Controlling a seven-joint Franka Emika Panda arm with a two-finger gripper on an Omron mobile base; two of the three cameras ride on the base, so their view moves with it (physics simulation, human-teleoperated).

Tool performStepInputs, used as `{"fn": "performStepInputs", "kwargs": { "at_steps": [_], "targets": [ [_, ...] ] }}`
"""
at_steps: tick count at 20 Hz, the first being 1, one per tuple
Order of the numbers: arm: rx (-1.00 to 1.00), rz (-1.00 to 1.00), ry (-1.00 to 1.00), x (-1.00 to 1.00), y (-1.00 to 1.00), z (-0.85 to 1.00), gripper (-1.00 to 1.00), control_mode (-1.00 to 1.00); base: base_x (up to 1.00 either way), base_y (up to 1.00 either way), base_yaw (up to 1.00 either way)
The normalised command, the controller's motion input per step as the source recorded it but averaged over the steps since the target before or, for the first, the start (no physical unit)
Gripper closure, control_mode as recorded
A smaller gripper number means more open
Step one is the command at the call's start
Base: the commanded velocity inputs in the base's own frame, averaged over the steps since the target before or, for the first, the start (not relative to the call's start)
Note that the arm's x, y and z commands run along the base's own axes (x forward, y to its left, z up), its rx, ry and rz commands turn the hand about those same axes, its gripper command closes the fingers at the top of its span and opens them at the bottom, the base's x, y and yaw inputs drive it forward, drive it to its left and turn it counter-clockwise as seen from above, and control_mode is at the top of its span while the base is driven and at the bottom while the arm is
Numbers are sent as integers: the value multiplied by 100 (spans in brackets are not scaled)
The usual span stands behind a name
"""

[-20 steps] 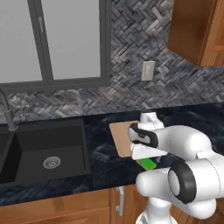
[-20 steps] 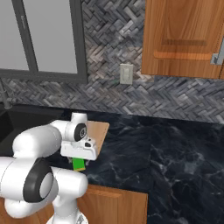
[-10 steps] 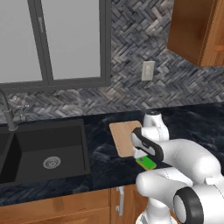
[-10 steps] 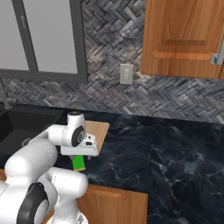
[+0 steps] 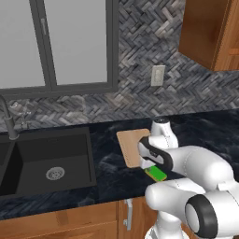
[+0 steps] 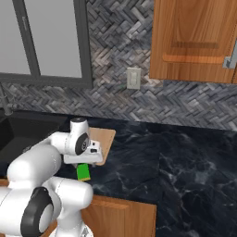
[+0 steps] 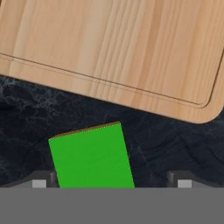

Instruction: Pick up the sponge from the counter and clean the cutting board by briefly scrubbing or pressing down on the cutting board. Once finished, release the sponge.

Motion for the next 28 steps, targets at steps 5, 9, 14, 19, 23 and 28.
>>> {"fn": "performStepInputs", "kwargs": {
  "at_steps": [5,9,14,19,23,28],
  "targets": [
    [-1,3,-2,-11,5,-30,-100,-100,0,0,0],
    [0,0,-3,-24,0,-30,-100,-100,0,0,0],
    [0,0,-1,-22,0,-35,-100,-100,0,0,0],
    [0,0,-4,-31,0,-31,-100,-100,0,0,0],
    [0,1,-1,-15,0,-23,-100,-100,0,0,0],
    [0,2,-2,-30,0,-22,-100,-100,0,0,0]
  ]
}}
